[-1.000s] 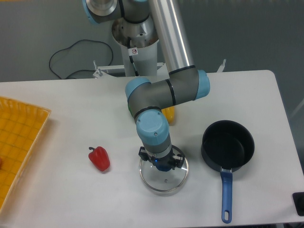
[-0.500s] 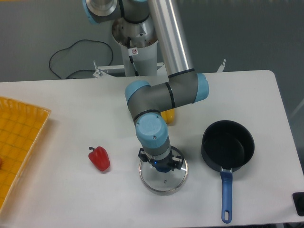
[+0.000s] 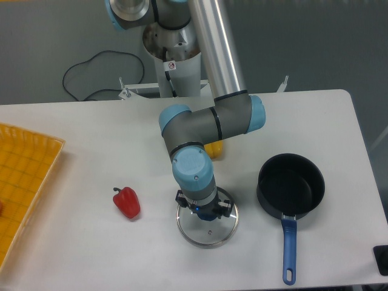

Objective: Place the lid on the table

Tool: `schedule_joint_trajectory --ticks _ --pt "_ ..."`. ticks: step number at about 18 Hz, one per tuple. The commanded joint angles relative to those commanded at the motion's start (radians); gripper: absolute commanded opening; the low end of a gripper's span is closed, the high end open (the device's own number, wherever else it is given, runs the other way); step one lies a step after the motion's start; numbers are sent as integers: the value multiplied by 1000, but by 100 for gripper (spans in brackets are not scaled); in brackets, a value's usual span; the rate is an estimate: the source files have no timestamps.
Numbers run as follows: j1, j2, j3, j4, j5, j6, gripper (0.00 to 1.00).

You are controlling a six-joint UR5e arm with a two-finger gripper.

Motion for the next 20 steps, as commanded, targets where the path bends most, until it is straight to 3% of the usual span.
schedule_joint_trajectory --ticks 10,14,16,20 --pt "-2 -5 0 2 0 -2 68" --pt "-2 -5 -2 2 0 0 73" --pt "-2 -5 -2 3 0 2 85" --pt "0 -6 -2 3 2 2 91"
